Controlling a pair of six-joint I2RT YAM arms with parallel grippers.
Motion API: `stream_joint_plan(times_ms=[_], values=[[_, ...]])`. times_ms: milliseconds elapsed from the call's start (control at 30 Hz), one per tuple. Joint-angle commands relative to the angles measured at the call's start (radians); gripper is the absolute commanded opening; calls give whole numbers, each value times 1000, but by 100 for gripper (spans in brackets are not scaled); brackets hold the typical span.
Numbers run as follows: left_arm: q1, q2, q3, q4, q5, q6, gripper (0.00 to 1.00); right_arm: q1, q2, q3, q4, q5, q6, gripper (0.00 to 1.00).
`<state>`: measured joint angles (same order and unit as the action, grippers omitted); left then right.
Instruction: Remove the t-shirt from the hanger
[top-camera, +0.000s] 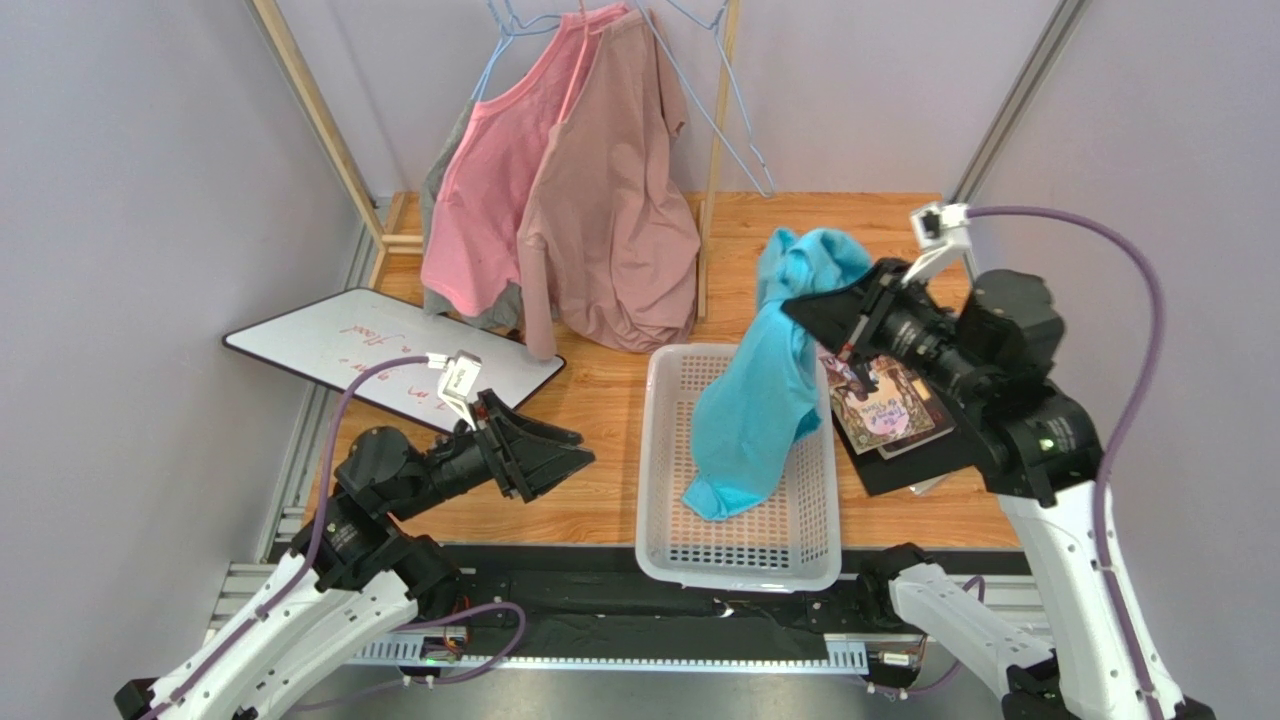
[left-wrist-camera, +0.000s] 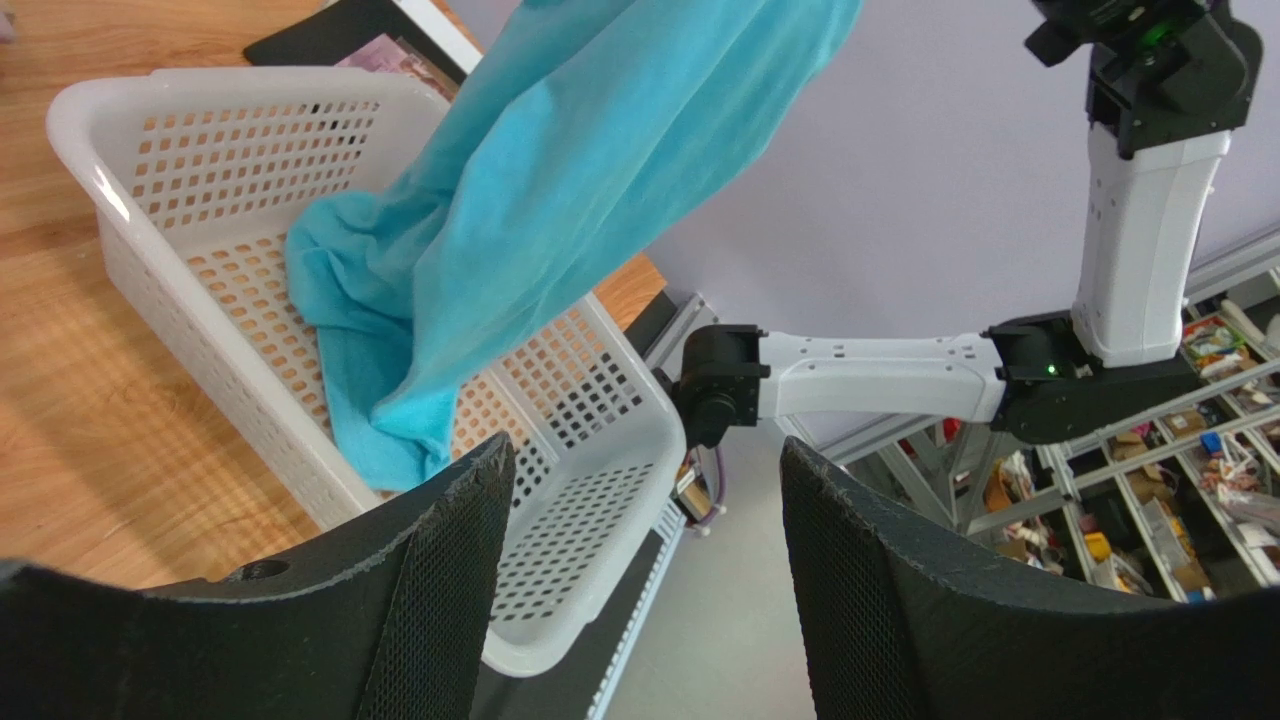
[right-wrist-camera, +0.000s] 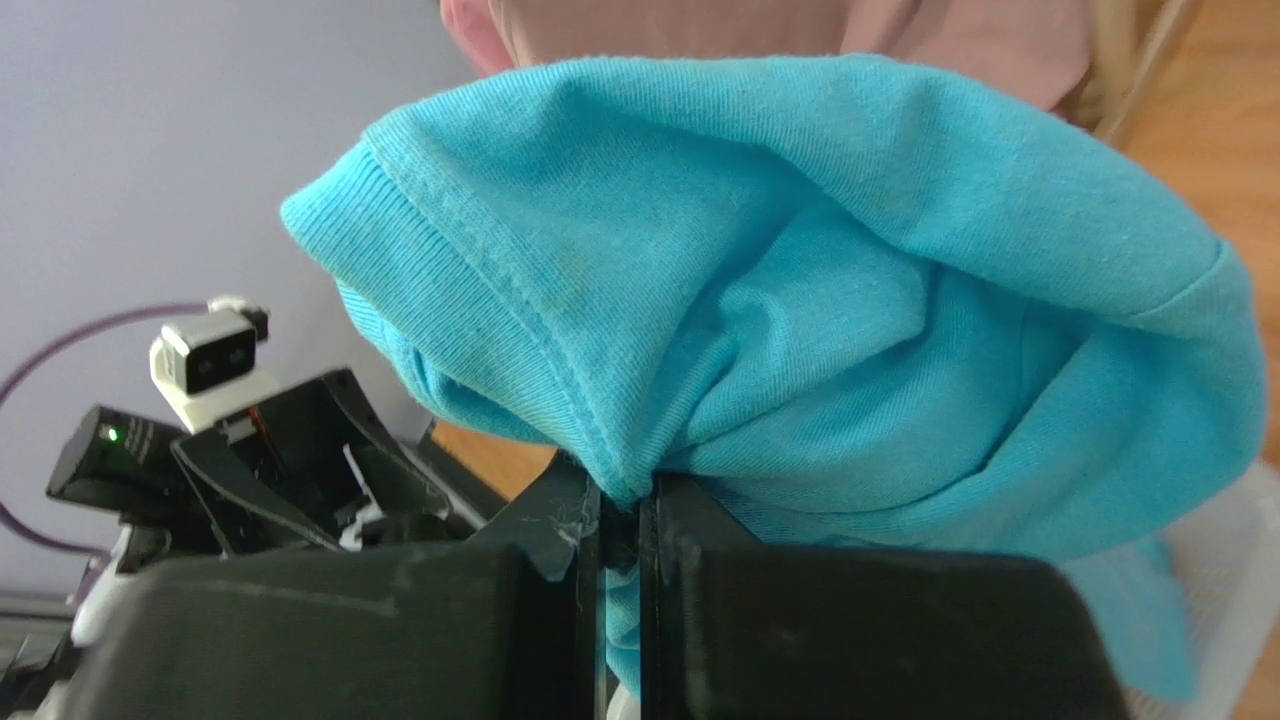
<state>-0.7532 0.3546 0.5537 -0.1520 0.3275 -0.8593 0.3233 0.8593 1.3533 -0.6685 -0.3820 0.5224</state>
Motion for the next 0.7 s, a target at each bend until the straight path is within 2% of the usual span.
stream_joint_plan(times_ms=[0,100,133,233,300,467,667], values=[[-3,21,-17,46,4,-15,70,98,-22,-133,157,-63,74,0],[-3,29,-15,54,15,-20,70,155,-34,-224,135,11,50,0],[-3,27,-17,52,18,-20,70,160,-31,-244,110,78,21,0],[-3,15,-21,40,12,-17,70,160,-19,-330,-20,243,-15,0],[-3,3,-28,35,8,-11,70,161,-28,-376,-86,291,-15,0],[-3,1,-32,20,4,14,70,164,-88,-514,-169,180,10,0],[-3,3,-32,-3,-7,51,71,187,-97,-606,-244,172,56,0]])
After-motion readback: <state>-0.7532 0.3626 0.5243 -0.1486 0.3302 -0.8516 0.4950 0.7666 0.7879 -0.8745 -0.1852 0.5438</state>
